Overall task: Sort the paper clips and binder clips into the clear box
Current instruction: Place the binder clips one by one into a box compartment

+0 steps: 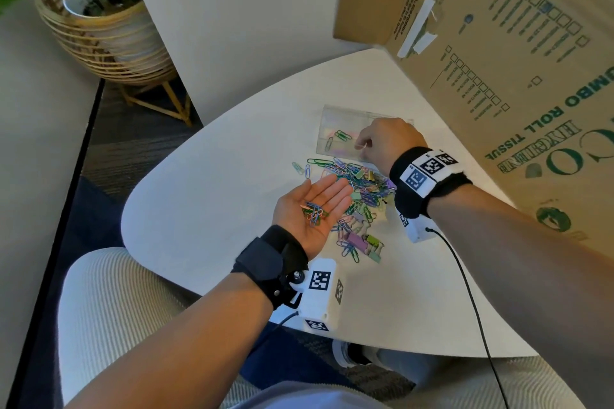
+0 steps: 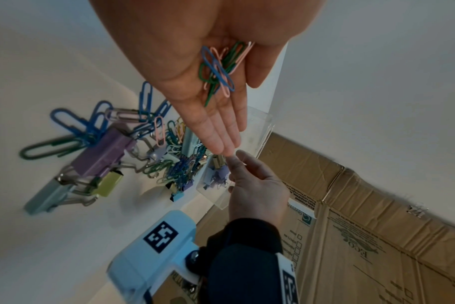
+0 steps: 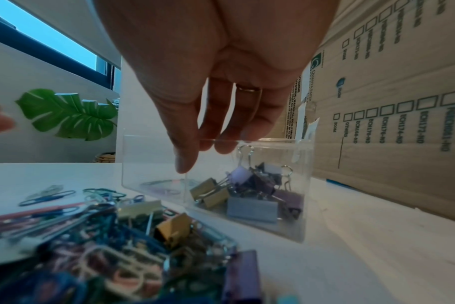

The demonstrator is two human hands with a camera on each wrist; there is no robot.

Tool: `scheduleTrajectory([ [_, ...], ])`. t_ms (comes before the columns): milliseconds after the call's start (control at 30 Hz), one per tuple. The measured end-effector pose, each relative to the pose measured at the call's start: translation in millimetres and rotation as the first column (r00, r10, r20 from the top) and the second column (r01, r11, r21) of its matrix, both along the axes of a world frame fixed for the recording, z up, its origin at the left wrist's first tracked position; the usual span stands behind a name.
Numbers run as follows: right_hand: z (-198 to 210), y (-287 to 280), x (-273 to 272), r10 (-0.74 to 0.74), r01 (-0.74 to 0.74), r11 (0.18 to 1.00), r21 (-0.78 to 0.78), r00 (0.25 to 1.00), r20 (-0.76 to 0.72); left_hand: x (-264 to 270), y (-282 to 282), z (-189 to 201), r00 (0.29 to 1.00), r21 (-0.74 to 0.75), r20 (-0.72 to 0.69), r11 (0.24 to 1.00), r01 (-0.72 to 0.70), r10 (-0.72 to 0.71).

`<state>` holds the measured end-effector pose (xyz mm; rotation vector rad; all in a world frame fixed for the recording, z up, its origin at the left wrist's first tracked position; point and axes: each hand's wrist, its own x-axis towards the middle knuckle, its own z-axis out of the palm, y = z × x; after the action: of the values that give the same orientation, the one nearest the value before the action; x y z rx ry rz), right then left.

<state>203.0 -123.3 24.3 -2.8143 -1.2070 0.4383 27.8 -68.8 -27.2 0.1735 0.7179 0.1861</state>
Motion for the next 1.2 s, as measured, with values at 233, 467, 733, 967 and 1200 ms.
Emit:
scheduleTrajectory([
  [233,0,-11,-13,0.055,-0.055,0.998,-0.016,0.998,-0.013,0,-4,0,1.0,0.011,0.006,1.0,0.016,-0.016],
  [467,13,-35,-49,-0.003,0.027,0.95,0.312,0.997,-0.076,-4,-8,6,0.999,0.046,0.008,0.998,0.031,-0.032],
  [733,10,-46,-109,0.312,-0.241,0.919,0.313,0.928,-0.204,1,-16,17,0.996,0.082,0.002,0.993,0.09,-0.091],
  [967,17,-52,-101,0.086,0.099,0.894,0.437,0.919,-0.384,1,-19,20,0.996,0.109,0.049,0.991,0.072,-0.077],
  [1200,17,-54,-105,0.173,-0.079,0.932,0.355,0.955,-0.242,5,-24,25,0.995,0.093,0.039,0.992,0.085,-0.089],
])
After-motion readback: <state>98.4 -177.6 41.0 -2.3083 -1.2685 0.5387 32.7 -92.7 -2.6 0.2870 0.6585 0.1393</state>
